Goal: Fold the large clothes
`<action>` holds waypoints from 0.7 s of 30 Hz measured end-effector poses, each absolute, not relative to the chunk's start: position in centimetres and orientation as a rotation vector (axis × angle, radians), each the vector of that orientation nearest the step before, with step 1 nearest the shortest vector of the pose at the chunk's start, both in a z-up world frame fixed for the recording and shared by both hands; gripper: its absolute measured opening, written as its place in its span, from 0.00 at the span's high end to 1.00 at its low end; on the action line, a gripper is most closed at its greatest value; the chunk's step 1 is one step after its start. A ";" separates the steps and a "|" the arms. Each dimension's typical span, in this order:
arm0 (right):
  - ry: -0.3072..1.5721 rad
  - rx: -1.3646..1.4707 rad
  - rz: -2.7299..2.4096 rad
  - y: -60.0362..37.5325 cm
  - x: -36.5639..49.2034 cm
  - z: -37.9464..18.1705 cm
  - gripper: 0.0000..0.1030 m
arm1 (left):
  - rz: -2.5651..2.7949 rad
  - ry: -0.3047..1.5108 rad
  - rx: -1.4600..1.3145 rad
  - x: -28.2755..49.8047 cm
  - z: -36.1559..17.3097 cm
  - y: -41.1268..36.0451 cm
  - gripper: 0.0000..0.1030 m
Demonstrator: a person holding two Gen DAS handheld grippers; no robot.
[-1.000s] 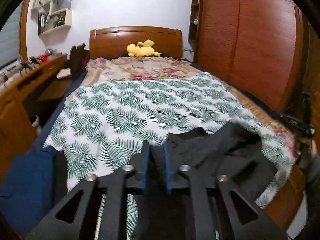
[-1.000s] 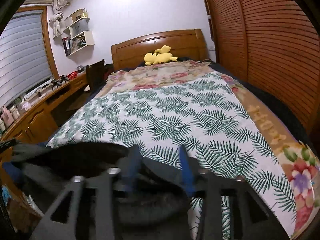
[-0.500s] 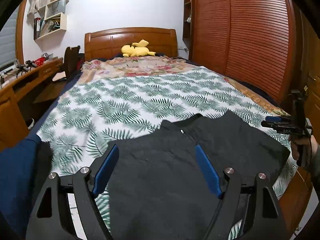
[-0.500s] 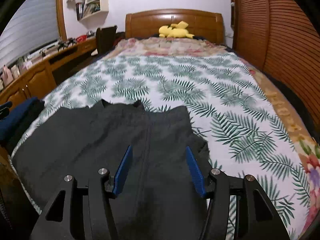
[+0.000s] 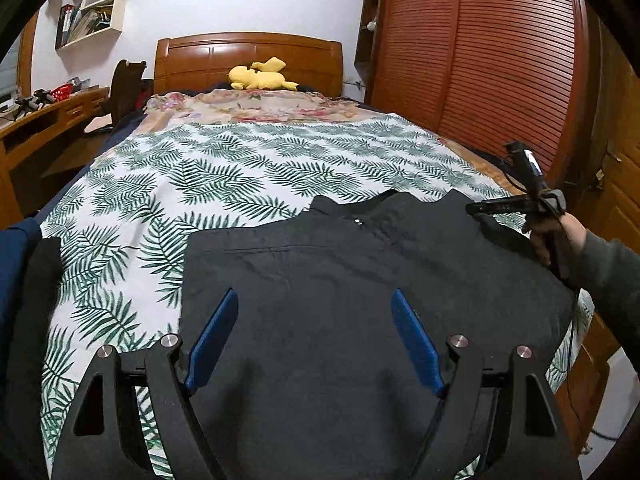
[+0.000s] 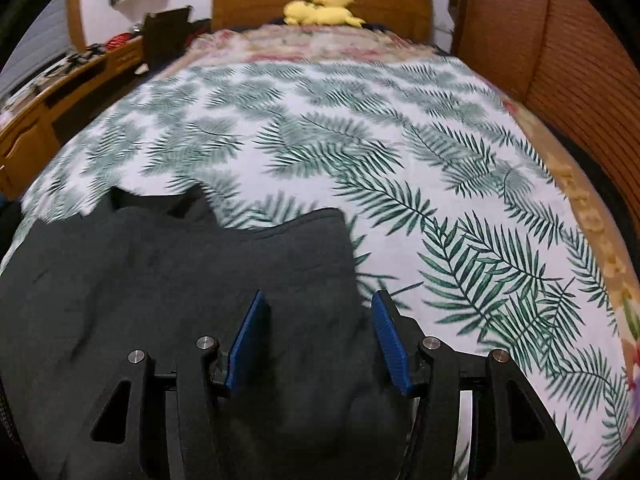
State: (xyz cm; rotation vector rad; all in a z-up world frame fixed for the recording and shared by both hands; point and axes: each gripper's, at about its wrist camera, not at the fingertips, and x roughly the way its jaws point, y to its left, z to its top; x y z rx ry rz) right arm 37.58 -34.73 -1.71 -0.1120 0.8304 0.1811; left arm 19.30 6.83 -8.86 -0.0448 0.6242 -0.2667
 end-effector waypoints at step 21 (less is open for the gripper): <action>0.586 -0.205 0.344 -30.5 38.1 3.5 0.93 | -0.300 0.635 -0.026 18.7 -9.6 6.0 0.23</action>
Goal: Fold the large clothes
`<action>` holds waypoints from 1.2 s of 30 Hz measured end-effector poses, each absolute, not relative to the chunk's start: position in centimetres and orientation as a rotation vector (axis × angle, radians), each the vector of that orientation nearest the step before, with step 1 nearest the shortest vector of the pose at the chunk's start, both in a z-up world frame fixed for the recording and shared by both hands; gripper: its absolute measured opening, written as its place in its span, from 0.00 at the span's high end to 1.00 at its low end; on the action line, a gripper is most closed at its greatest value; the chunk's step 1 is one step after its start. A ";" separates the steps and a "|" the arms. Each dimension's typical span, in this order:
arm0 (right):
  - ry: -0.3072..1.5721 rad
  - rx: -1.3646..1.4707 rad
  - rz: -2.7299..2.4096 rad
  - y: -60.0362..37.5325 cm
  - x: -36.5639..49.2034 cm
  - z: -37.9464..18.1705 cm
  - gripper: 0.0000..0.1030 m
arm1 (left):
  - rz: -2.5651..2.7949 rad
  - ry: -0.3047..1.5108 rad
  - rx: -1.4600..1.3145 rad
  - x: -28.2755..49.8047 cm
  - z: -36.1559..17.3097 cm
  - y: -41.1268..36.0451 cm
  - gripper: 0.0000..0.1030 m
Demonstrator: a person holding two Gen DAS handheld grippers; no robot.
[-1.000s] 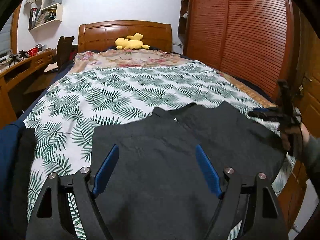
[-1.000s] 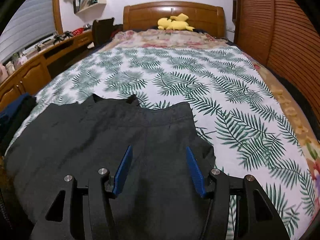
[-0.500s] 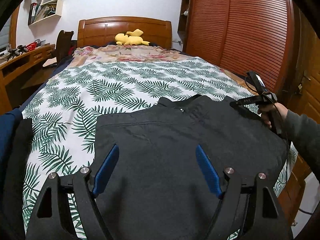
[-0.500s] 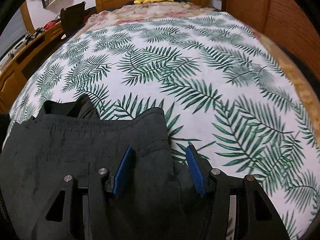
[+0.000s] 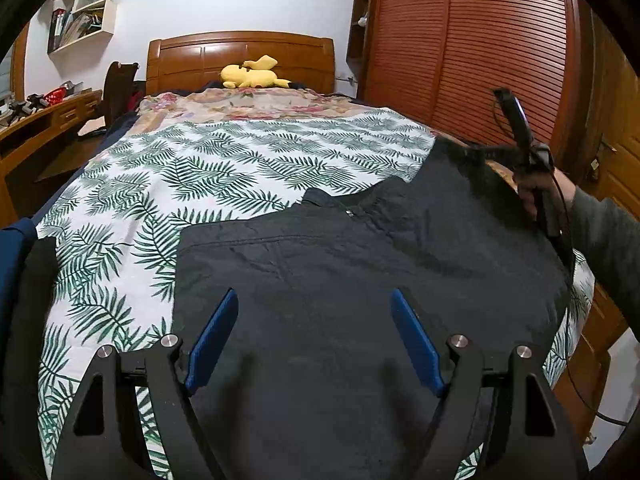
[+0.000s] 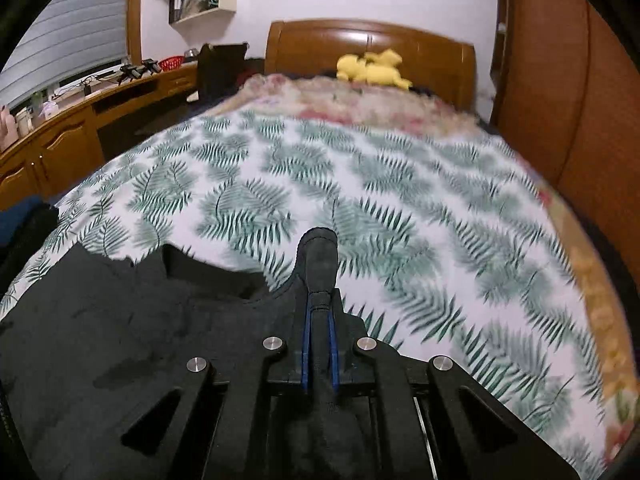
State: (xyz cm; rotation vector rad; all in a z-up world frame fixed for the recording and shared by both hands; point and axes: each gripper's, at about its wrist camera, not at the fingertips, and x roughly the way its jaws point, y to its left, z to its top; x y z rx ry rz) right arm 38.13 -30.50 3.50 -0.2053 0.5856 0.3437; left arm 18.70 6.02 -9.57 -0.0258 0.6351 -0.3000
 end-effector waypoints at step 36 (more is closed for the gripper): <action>0.777 -0.238 0.406 -29.9 18.1 -0.8 0.47 | -0.336 0.612 0.018 18.2 -9.2 3.4 0.23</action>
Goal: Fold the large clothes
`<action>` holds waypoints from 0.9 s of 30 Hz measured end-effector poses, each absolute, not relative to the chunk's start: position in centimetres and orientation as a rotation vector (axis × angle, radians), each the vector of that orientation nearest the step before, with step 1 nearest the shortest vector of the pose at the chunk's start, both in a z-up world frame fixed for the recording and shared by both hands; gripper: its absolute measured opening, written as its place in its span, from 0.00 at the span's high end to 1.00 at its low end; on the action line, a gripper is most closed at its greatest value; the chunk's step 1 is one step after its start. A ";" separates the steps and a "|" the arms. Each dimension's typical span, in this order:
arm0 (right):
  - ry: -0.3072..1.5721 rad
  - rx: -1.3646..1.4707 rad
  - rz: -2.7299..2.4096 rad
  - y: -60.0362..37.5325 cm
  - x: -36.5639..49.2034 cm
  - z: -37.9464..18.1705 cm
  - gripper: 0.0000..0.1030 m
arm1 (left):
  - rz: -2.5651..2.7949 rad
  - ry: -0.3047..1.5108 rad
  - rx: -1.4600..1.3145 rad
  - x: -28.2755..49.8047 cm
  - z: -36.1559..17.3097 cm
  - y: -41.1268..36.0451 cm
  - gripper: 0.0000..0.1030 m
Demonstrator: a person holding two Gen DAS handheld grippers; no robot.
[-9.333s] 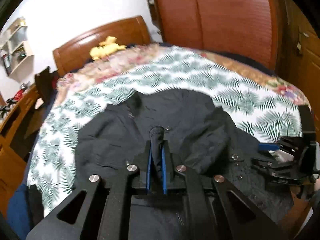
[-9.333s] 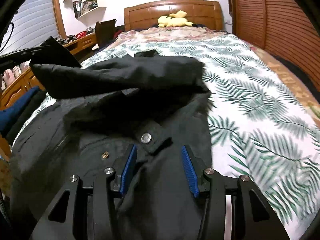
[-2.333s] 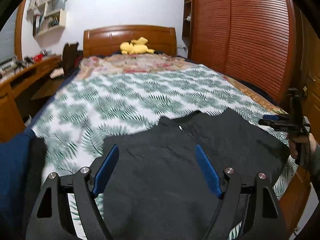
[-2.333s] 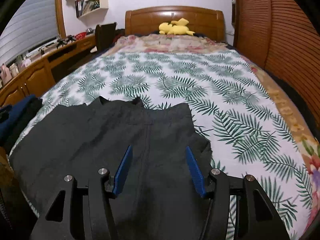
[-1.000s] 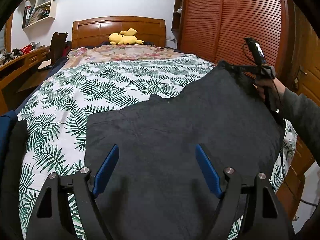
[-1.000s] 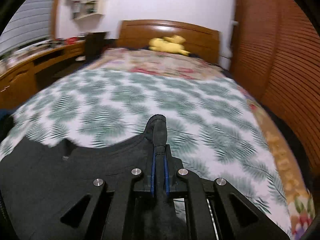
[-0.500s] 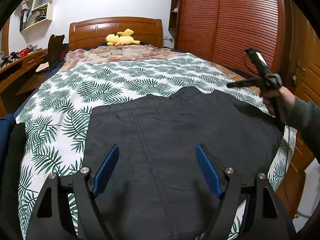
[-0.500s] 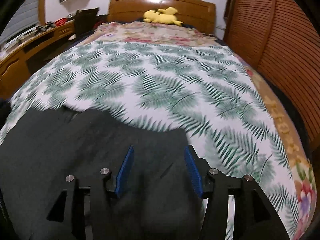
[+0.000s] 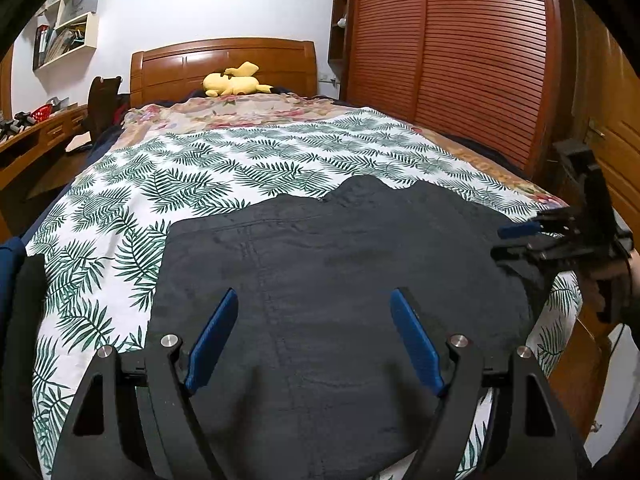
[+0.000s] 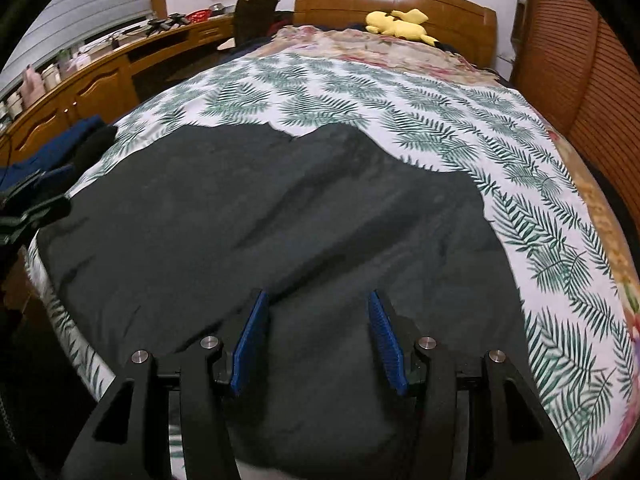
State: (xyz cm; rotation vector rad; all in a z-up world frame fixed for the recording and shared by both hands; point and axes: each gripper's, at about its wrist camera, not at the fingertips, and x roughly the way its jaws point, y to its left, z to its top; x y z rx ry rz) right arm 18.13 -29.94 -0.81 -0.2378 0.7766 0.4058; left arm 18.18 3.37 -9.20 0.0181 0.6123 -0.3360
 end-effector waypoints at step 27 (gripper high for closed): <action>0.826 -0.251 0.468 -27.7 15.3 -4.8 0.47 | -0.415 0.635 0.038 16.4 -9.8 0.5 0.23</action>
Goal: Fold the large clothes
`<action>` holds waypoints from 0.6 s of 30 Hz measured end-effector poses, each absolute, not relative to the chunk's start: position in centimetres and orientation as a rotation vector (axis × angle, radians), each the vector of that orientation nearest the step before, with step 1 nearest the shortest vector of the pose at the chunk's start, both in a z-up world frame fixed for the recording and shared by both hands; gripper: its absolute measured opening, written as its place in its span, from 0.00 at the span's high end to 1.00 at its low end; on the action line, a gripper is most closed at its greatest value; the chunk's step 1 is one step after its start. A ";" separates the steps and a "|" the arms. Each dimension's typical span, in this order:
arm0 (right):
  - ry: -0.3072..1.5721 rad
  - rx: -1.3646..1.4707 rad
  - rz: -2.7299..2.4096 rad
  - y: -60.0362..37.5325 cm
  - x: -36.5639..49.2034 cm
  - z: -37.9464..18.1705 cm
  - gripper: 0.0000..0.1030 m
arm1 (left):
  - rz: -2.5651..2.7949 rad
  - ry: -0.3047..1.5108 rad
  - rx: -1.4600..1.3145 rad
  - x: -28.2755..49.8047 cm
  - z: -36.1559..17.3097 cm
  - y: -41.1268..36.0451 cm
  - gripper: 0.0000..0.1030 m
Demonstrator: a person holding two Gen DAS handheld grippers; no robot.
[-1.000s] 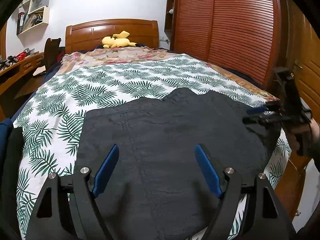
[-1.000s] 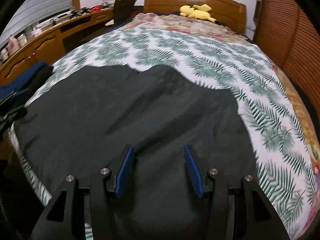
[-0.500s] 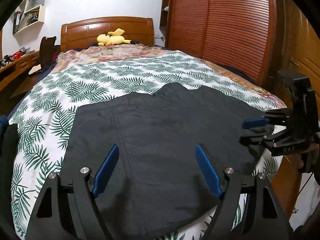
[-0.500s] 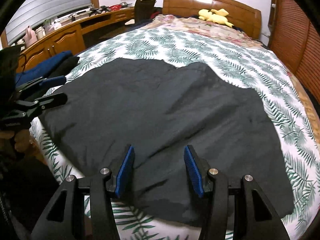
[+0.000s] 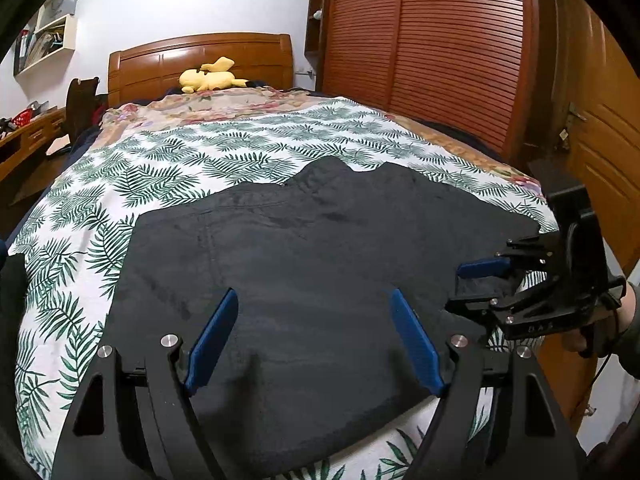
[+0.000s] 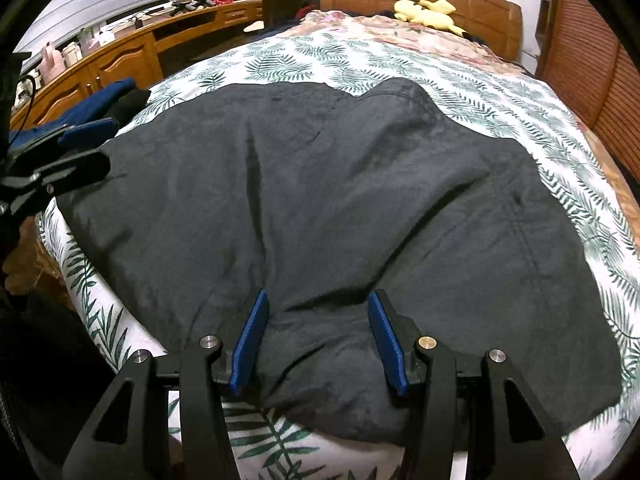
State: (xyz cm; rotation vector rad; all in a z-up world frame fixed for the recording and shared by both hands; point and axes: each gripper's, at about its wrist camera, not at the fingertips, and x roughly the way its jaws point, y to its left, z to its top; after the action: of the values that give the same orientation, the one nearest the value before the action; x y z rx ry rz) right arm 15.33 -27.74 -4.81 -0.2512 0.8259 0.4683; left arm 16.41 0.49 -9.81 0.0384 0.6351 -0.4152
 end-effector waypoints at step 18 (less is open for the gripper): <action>0.774 -0.113 0.160 -38.0 11.9 -2.1 0.37 | -0.461 0.650 0.080 16.1 -10.2 -2.5 0.23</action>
State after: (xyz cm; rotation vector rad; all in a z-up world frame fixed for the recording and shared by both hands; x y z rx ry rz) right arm 11.85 -38.00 -2.05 -0.1125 0.7735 0.1602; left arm 16.13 -2.55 -10.24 0.0798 0.6500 -0.4613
